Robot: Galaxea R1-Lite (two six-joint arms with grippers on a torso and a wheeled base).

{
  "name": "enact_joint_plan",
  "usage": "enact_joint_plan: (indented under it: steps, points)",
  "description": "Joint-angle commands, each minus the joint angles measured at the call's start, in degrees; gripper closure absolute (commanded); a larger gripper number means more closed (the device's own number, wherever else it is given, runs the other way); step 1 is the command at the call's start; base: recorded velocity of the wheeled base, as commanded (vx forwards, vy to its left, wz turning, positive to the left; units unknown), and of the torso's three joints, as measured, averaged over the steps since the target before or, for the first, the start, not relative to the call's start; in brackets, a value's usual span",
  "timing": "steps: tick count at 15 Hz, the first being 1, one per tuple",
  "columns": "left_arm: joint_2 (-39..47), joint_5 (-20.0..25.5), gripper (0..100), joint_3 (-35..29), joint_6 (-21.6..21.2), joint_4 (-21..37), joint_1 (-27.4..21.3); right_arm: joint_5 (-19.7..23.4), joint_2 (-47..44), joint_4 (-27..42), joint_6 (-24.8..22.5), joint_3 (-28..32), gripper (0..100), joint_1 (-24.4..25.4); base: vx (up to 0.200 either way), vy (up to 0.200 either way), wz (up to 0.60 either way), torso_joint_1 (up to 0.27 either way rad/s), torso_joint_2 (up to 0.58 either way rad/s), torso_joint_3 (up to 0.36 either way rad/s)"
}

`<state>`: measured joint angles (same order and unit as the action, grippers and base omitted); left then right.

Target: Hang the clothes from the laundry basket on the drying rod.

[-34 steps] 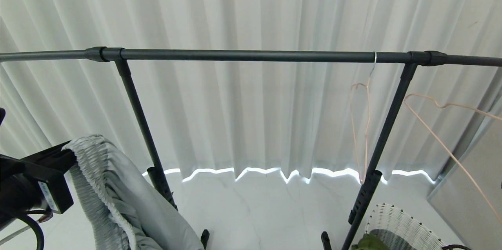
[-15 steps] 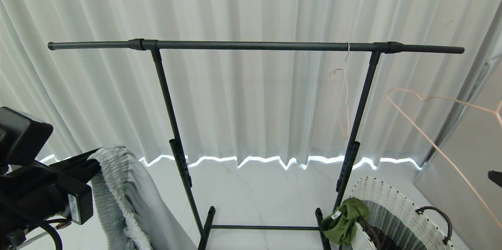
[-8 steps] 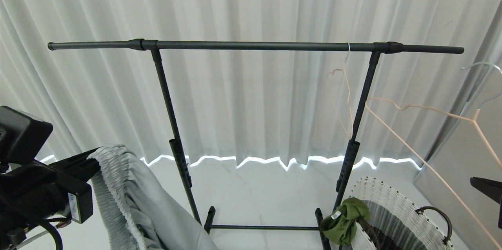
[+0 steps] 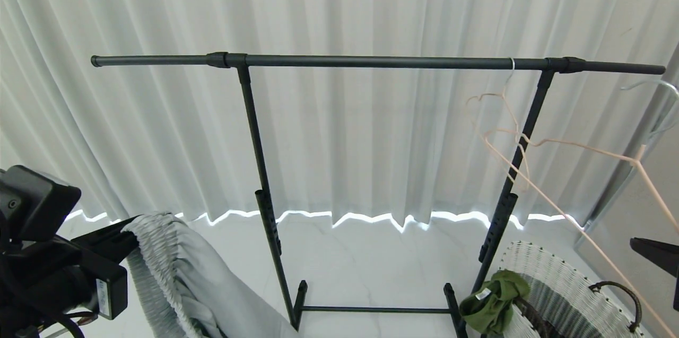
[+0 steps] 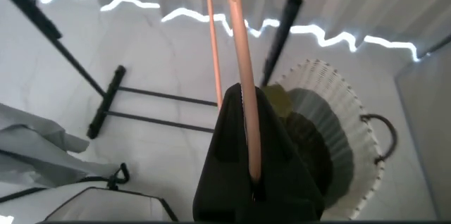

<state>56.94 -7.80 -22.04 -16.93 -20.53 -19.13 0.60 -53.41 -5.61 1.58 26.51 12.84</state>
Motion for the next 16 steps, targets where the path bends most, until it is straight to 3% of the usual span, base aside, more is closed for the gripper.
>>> enact_joint_plan:
  steps: [1,4,6,10,12,14,16]
  points:
    - [-0.08,0.07,100,0.60,-0.12,-0.04,-0.21,0.63,-0.12,-0.11,0.00,0.12,100,0.61,0.000,0.000,0.00,0.000,0.00,0.000]
    - [0.27,0.33,100,-0.11,-0.82,-0.04,-0.30,6.70,-1.26,-3.18,0.00,0.91,100,6.76,0.000,0.000,0.00,0.000,0.00,0.000]
    - [1.51,-0.20,100,-4.15,-1.96,0.05,-0.03,8.63,-3.90,-3.09,0.00,3.63,100,10.10,0.000,0.000,0.00,0.000,0.00,0.000]
    - [10.82,-3.36,100,-18.39,-1.44,0.14,-0.03,9.07,-11.90,-4.32,0.00,8.55,100,20.30,0.000,0.000,0.00,0.000,0.00,0.000]
    - [17.06,-6.08,100,-22.96,-0.56,0.14,-0.03,8.98,-15.68,-9.69,-0.18,8.55,100,25.66,0.000,0.000,0.00,0.000,0.00,0.000]
    - [21.46,-9.34,100,-26.48,1.02,0.14,-0.38,9.07,-17.61,-13.20,-1.41,8.29,100,26.80,0.000,0.000,0.00,0.000,0.00,0.000]
    - [25.85,-11.01,100,-31.40,4.54,0.23,-1.00,9.42,-18.40,-13.29,-6.16,8.64,100,28.38,0.000,0.000,0.00,0.000,0.00,0.000]
